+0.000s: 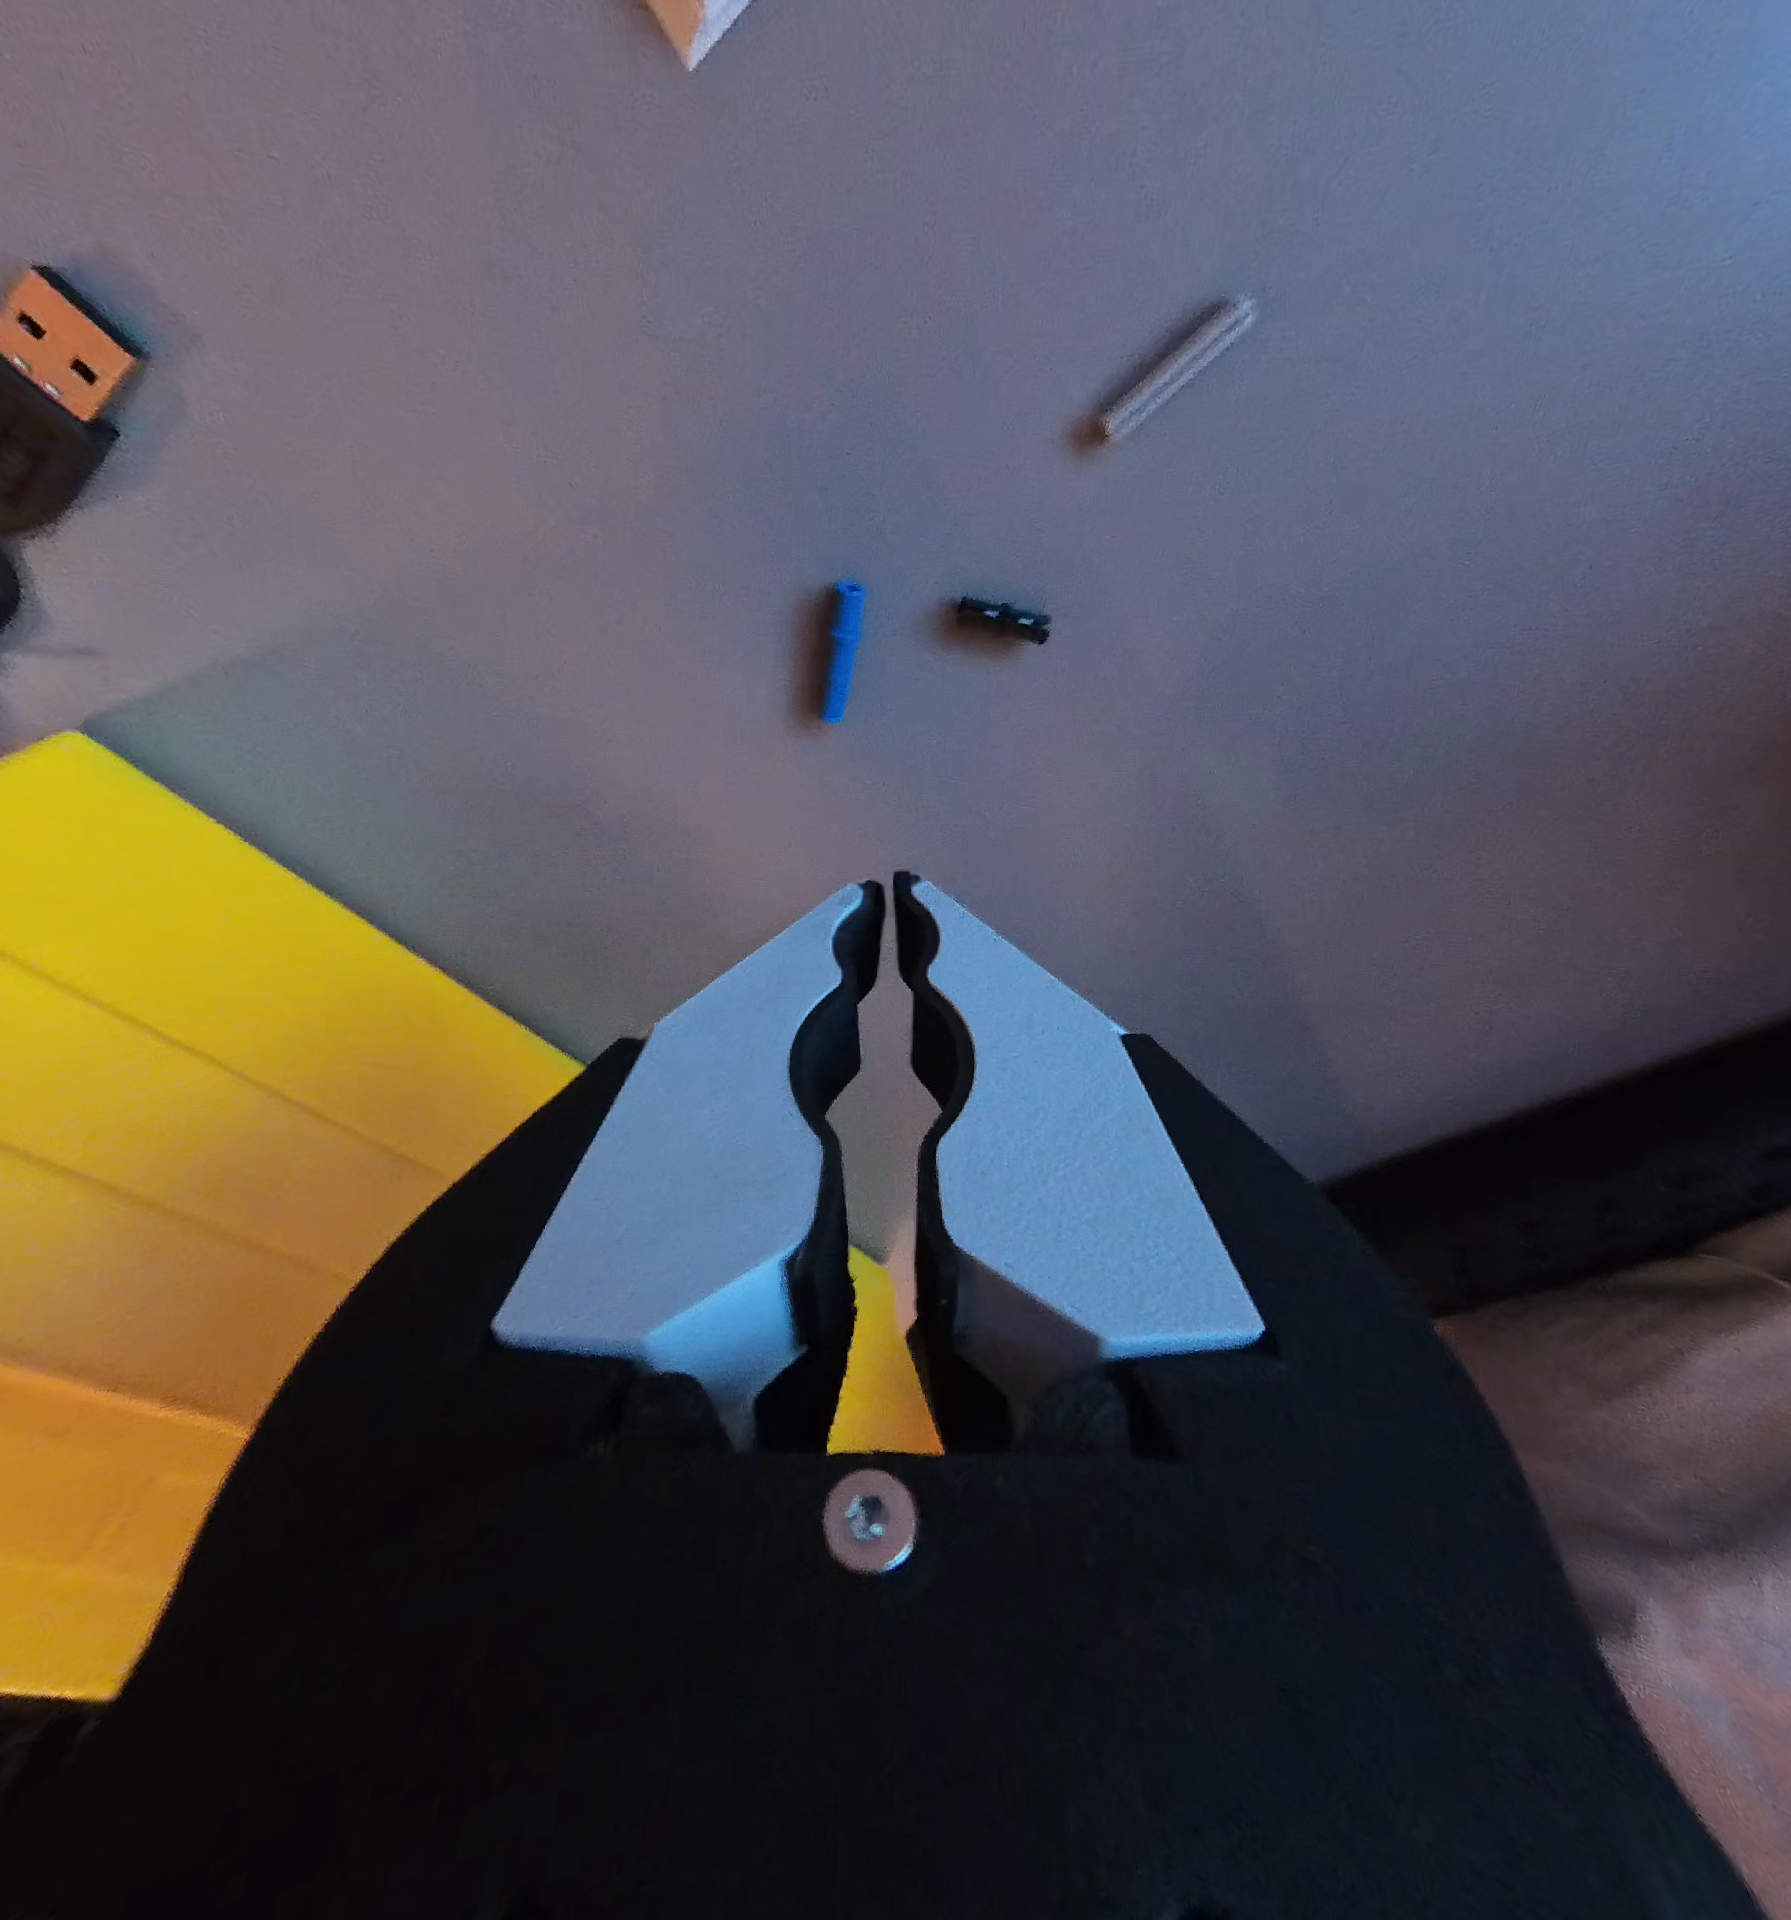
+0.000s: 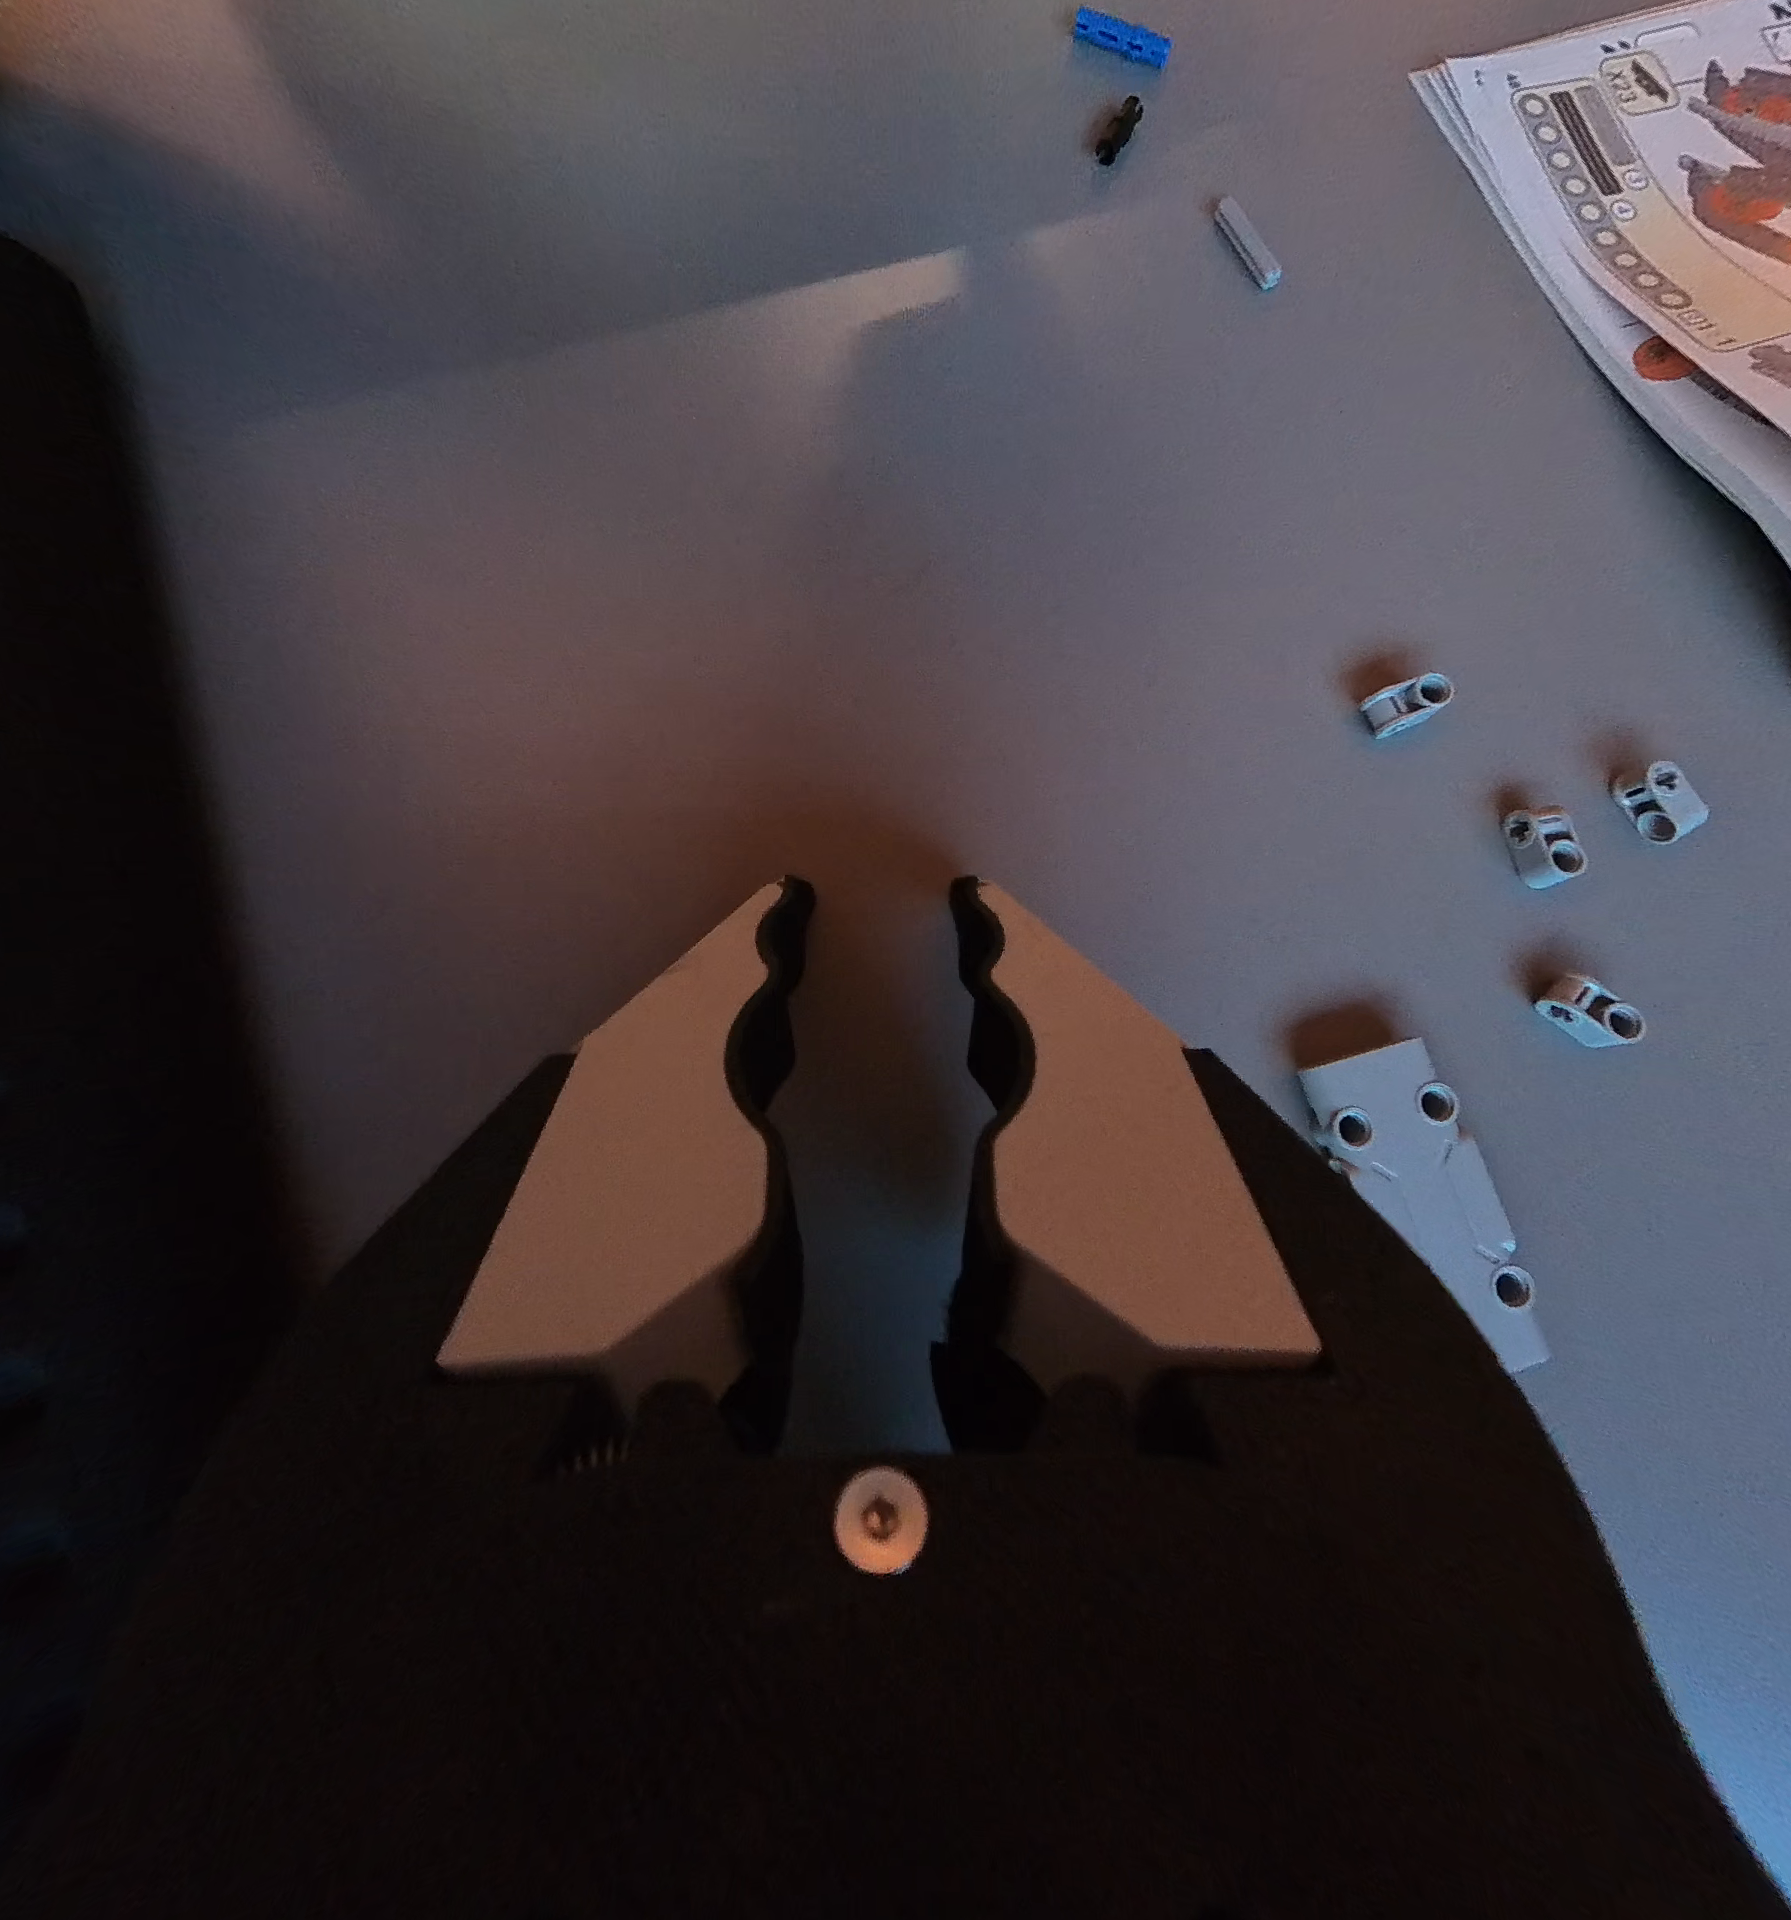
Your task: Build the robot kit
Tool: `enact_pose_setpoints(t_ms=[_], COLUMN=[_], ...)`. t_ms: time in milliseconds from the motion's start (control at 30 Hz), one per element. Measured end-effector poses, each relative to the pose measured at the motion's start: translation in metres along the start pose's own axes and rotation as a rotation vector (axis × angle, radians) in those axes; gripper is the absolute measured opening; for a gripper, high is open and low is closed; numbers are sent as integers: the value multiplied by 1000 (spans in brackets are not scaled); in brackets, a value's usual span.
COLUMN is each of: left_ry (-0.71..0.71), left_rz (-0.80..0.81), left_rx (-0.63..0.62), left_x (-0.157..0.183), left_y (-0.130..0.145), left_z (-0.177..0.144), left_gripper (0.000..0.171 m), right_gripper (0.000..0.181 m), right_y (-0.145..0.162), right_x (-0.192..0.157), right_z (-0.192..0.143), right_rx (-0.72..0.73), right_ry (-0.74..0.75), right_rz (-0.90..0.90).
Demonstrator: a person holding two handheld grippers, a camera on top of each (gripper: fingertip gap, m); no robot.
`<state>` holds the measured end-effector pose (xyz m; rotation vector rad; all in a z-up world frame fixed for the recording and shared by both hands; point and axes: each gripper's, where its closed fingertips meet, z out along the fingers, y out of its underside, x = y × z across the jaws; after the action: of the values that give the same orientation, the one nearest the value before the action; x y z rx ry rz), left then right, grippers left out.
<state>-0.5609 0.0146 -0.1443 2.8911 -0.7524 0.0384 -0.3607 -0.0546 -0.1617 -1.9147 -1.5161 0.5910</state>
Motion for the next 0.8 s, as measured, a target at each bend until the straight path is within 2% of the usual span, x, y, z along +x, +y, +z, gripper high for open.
enact_pose_setpoints(t_ms=[233, 800], left_ry=[-40, -54], left_rz=[-22, -27], left_rx=[-98, -88], left_x=[-7, -9], left_y=[20, 20], left_z=[6, 2], left_gripper=[3, 2], right_gripper=[30, 30], right_y=[1, 2], right_x=[-1, -2], right_z=[0, -1], right_rx=[0, -3], right_ry=[-20, -24], right_rz=[23, 19])
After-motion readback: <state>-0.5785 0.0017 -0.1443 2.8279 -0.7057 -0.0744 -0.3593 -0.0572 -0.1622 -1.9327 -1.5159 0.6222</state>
